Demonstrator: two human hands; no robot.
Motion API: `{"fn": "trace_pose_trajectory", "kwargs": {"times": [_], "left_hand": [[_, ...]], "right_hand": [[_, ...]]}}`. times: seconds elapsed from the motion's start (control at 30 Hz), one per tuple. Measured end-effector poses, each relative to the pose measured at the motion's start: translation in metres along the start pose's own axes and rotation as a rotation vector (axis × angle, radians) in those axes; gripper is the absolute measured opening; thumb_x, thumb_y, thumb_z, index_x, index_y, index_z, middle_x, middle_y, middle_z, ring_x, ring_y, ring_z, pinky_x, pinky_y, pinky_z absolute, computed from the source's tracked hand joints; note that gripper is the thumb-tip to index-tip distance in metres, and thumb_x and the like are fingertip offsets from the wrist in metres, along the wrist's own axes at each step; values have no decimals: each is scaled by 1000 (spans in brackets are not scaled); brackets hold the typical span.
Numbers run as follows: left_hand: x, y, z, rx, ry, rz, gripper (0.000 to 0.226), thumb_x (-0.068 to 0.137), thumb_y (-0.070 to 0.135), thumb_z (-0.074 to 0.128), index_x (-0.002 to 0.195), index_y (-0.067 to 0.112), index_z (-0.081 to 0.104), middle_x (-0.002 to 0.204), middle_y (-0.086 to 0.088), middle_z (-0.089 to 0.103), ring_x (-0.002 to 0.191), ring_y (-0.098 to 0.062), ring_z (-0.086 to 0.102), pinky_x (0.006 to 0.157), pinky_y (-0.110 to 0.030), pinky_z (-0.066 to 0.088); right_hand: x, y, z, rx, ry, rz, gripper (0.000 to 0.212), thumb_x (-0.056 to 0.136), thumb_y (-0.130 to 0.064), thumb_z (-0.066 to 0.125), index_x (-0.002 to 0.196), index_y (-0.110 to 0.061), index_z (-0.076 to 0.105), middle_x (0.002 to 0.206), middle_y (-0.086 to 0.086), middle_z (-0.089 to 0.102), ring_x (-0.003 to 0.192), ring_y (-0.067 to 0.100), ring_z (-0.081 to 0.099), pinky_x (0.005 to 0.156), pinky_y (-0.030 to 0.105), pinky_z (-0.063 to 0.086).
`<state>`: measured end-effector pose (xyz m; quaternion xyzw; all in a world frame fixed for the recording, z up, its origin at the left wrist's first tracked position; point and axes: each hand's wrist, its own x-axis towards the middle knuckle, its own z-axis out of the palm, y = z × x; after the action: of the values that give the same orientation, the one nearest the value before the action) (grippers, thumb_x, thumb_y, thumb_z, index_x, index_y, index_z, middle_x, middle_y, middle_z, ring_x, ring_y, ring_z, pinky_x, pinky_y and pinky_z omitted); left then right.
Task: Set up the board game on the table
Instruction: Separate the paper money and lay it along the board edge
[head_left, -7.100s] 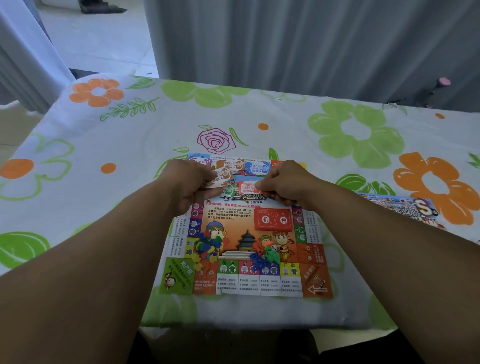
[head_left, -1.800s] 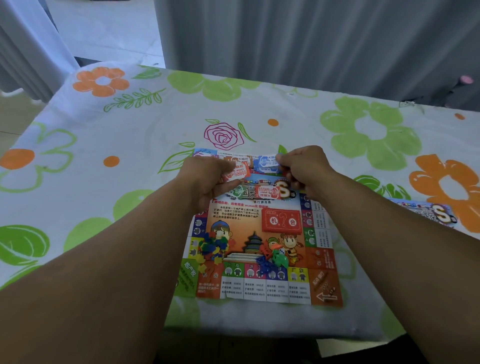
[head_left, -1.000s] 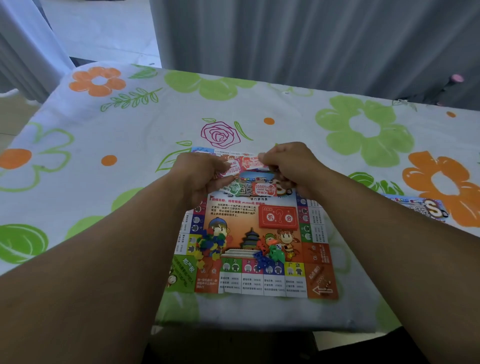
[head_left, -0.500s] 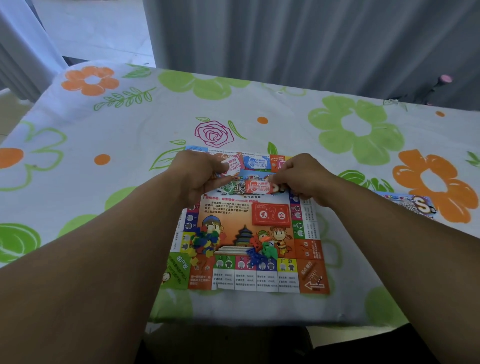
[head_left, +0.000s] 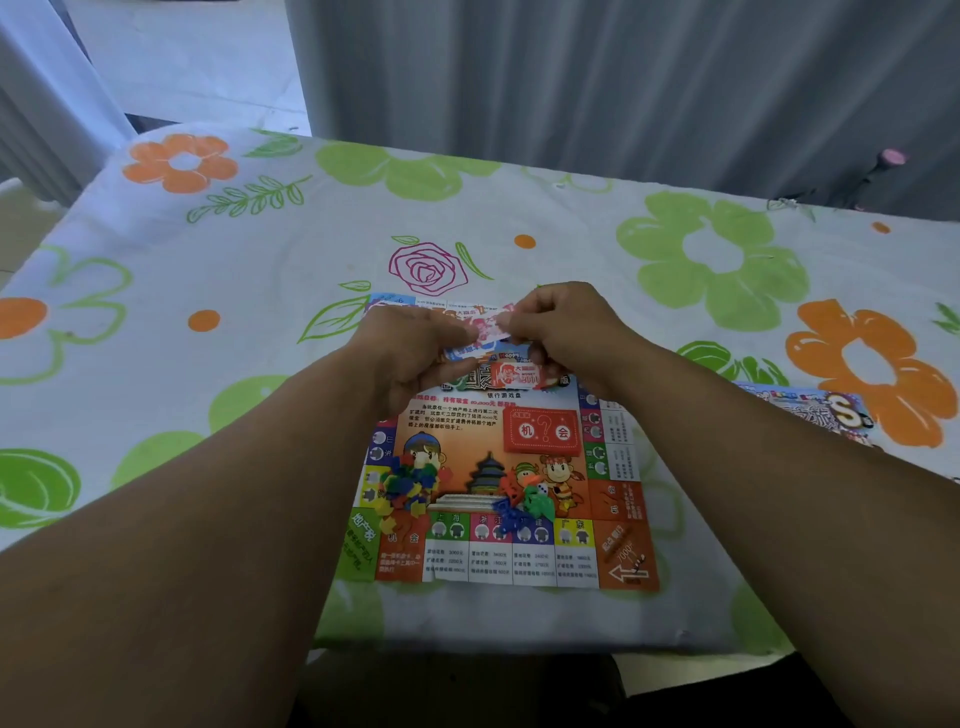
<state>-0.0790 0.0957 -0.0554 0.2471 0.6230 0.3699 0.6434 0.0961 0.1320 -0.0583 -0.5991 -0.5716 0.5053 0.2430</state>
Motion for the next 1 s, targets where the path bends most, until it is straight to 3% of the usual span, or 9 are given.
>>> {"fn": "trace_pose_trajectory", "kwargs": {"times": [0.17,0.3,0.37,0.6,0.77,0.87,1.0], "left_hand": [[5,-3,1,6,32,28,4,90,-2,68,91,1,69,105,-13,67,84,-23,72,67,-29,63],[6,-2,3,-15,36,-6,9,90,-4,67,98,-1,67,98,-13,68,75,-22,75,70,-30,63],[7,-2,4,-38,40,-23,14,91,-5,64,105,-1,66,96,-13,69,68,-20,76,74,-32,63],[6,-1,1,-46,50,-32,18,93,-8,57,107,-2,66,105,-17,68,80,-27,76,66,-29,63],[4,-2,-3,-35,43,-35,17,94,-8,58,108,-1,65,105,-16,69,77,-23,76,65,-29,63],[4,-1,0,-27,35,-17,15,93,-8,59,103,0,66,107,-15,65,86,-25,73,64,-27,63],[2,-1,9,-35,-14,-5,17,92,-9,61,106,-2,66,110,-15,65,89,-25,71,65,-28,62]], "right_hand": [[5,9,-27,136,239,128,16,91,-17,71,82,-6,63,66,8,59,45,12,44,42,23,35],[5,14,-39,153,328,164,20,94,-14,67,77,-9,58,68,9,60,44,12,45,43,22,35],[5,13,-41,171,350,178,18,94,-11,65,78,-9,58,67,7,59,44,11,44,45,23,33],[9,13,-37,104,337,228,15,94,-13,64,83,-6,60,76,14,63,48,15,46,46,26,36],[14,22,-41,64,361,292,16,94,-10,65,82,-6,55,65,10,58,45,15,43,44,24,33],[16,32,-46,12,386,308,16,94,-14,67,86,-6,56,70,14,60,43,15,46,43,24,33],[21,44,-51,-64,409,298,25,90,-24,73,84,-6,57,76,17,64,56,25,55,47,29,36]]}}
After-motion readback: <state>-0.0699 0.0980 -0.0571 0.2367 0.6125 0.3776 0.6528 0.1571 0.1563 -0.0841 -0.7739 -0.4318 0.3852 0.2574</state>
